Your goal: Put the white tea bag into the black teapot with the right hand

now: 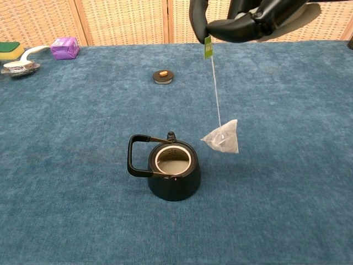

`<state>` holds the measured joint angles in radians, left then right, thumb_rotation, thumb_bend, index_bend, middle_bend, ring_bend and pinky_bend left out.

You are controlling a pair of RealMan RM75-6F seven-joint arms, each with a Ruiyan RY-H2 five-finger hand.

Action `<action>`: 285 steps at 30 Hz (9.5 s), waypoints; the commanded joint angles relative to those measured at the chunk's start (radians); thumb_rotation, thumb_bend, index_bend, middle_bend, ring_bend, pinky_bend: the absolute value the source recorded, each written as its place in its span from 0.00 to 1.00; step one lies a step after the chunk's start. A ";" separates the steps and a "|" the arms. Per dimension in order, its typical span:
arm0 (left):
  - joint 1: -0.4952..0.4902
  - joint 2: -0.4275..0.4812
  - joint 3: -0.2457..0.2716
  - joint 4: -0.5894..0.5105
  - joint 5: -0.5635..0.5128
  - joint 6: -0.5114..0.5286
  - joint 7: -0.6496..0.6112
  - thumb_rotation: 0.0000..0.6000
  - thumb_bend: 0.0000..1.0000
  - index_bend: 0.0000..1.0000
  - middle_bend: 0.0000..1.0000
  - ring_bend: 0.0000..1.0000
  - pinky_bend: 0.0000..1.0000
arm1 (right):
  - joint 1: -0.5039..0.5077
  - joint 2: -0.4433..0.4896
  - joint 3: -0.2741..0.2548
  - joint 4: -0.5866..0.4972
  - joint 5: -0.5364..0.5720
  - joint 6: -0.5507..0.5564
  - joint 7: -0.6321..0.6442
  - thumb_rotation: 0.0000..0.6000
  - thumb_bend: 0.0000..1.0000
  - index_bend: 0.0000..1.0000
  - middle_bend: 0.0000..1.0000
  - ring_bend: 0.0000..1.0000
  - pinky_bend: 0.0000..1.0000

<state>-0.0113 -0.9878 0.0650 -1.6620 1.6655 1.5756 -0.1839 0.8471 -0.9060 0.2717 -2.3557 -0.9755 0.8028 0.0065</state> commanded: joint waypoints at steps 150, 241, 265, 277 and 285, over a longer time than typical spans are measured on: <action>-0.031 0.013 -0.019 -0.068 -0.084 -0.097 0.126 1.00 0.26 0.14 0.10 0.00 0.09 | 0.168 -0.100 -0.048 0.410 -0.087 -0.603 0.229 1.00 0.74 0.16 1.00 1.00 1.00; -0.023 -0.013 -0.007 0.022 -0.072 -0.094 0.035 1.00 0.26 0.13 0.10 0.00 0.09 | 0.513 -0.314 -0.339 0.410 0.313 -0.300 0.009 1.00 0.73 0.18 1.00 1.00 1.00; -0.029 -0.012 -0.010 0.010 -0.064 -0.093 0.042 1.00 0.26 0.13 0.10 0.00 0.09 | 0.475 -0.236 -0.324 0.347 0.309 -0.228 -0.020 1.00 0.73 0.20 1.00 1.00 1.00; -0.040 -0.006 -0.015 -0.015 -0.069 -0.107 0.068 1.00 0.26 0.13 0.10 0.00 0.09 | 0.269 -0.262 -0.258 0.391 0.150 0.048 0.005 1.00 0.72 0.24 1.00 1.00 1.00; -0.048 -0.012 -0.020 -0.025 -0.081 -0.121 0.084 1.00 0.26 0.13 0.10 0.00 0.09 | 0.147 -0.338 -0.257 0.441 0.100 0.314 -0.147 1.00 0.68 0.25 1.00 1.00 1.00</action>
<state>-0.0587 -0.9997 0.0456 -1.6863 1.5848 1.4550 -0.1003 1.0472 -1.2073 0.0081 -1.9407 -0.8480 1.0404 -0.0823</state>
